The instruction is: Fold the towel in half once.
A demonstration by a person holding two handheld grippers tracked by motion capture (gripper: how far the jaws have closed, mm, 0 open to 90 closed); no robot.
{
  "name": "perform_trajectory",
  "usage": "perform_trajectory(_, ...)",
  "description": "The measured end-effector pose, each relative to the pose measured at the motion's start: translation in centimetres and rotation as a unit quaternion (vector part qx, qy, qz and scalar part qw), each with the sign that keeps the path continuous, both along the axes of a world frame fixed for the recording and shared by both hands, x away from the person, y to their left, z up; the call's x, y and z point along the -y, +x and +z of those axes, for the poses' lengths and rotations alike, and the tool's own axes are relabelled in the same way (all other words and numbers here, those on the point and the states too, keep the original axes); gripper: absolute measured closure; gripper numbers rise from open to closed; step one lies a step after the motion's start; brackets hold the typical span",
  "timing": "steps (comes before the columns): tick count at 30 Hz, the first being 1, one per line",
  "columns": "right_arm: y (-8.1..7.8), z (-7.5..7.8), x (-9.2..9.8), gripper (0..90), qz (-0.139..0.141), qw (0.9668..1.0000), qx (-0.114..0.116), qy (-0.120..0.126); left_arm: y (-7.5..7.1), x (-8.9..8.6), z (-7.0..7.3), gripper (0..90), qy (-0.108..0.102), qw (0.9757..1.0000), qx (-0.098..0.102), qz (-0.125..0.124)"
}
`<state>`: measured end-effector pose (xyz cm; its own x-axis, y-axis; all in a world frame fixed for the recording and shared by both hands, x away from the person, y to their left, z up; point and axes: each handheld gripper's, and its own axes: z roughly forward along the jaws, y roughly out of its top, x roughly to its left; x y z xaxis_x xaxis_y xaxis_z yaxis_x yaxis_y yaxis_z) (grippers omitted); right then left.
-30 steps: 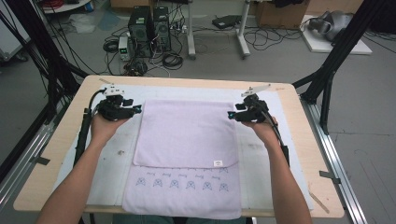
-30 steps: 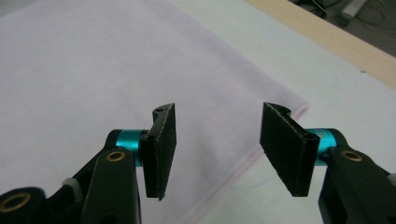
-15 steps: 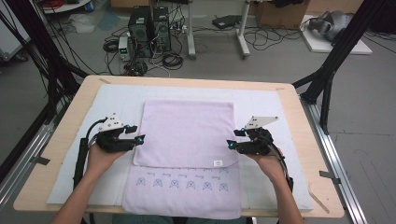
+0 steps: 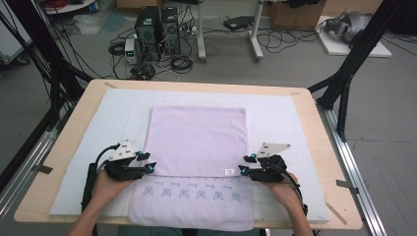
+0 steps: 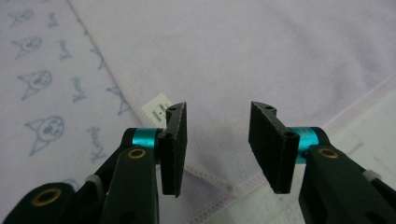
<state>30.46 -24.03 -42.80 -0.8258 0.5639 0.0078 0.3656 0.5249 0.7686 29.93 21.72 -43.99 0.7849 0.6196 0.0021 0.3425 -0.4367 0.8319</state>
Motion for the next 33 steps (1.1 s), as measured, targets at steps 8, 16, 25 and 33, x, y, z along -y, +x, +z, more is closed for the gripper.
perform_trajectory(8, 0.0, -1.7, -0.4, 71.3, 0.013, 0.9997, -0.019, -0.013, 0.1, 0.1, -0.9, 68.7, 0.023, 0.9996, -0.015, 0.003)
perform_trajectory(16, -0.1, -1.4, -0.5, 86.9, 0.024, 0.9996, -0.003, -0.015, 0.3, -0.3, -0.7, 87.2, 0.015, 0.9997, -0.022, 0.001)
perform_trajectory(25, -0.4, 1.1, 0.0, 87.0, 0.029, 0.9993, 0.018, 0.017, -0.8, -1.0, 2.0, 87.5, -0.013, 0.9999, 0.008, 0.007)
perform_trajectory(33, -4.3, 4.3, 0.9, 87.1, 0.075, 0.9954, 0.029, 0.051, -6.3, -1.9, 3.8, 87.7, -0.017, 0.9996, 0.004, -0.022)
